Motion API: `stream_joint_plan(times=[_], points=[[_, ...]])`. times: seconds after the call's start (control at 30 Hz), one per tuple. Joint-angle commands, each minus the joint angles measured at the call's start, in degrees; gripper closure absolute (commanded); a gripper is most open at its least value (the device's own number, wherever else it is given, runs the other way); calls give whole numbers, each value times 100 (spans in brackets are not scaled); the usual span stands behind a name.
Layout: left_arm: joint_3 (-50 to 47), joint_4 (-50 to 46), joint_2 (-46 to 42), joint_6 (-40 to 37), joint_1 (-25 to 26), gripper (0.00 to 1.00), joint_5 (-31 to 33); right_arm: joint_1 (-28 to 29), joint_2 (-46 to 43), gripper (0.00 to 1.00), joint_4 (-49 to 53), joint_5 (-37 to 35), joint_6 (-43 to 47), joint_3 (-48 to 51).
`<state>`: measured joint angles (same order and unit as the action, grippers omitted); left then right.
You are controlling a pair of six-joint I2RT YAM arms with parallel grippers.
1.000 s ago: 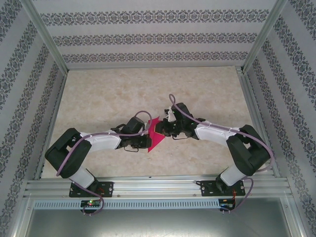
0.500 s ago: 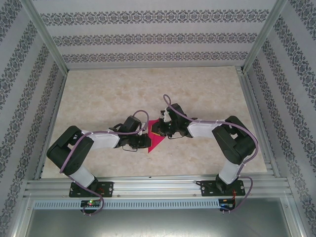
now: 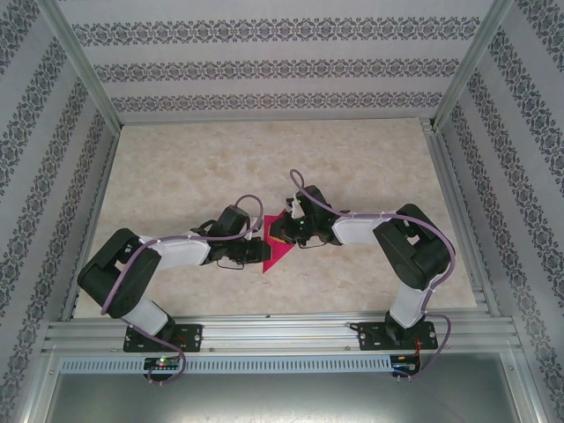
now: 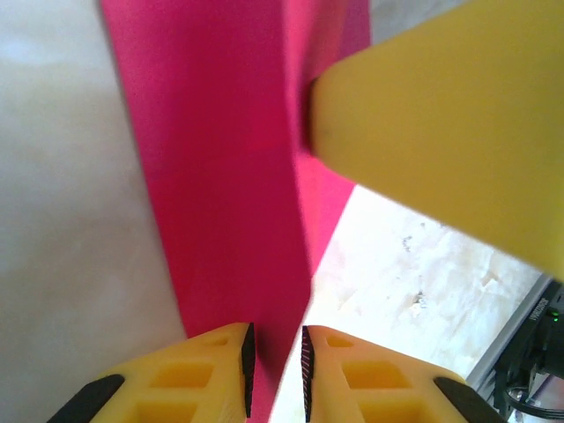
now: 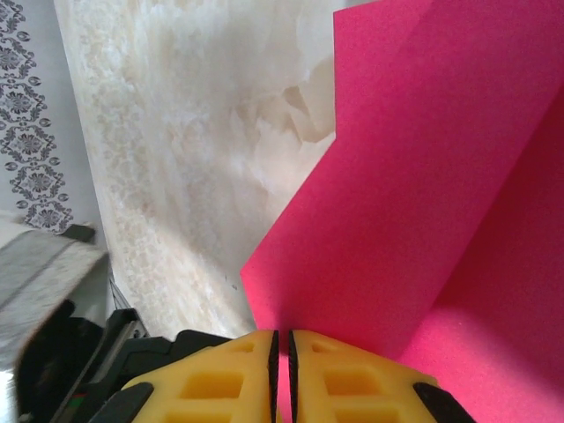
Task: Fold a paper plane with a square sheet of paper (pick it up from the middle)
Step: Fourth fold the wing at the center of the table.
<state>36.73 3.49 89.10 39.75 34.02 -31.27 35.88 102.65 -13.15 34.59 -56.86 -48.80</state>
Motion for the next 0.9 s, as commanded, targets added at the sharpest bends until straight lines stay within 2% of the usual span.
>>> stream_joint_plan(times=[0.0,0.1,0.37,0.53,0.7,0.87], points=[[-78,-99,-259,-25,-62,76,92,6,71,86,-84,22,13,-76],[-78,-183,-188,-66,-62,78,110,-11,64,86,-60,22,17,-93],[-98,73,19,-33,-55,68,-90,-16,71,86,-82,22,9,-107],[-85,100,191,-28,-53,67,-71,-10,71,86,-58,30,8,-112],[-44,117,204,-87,-53,78,-58,-21,73,86,-64,27,11,-83],[-9,67,252,-136,-51,84,-38,-20,80,86,-64,22,12,-65]])
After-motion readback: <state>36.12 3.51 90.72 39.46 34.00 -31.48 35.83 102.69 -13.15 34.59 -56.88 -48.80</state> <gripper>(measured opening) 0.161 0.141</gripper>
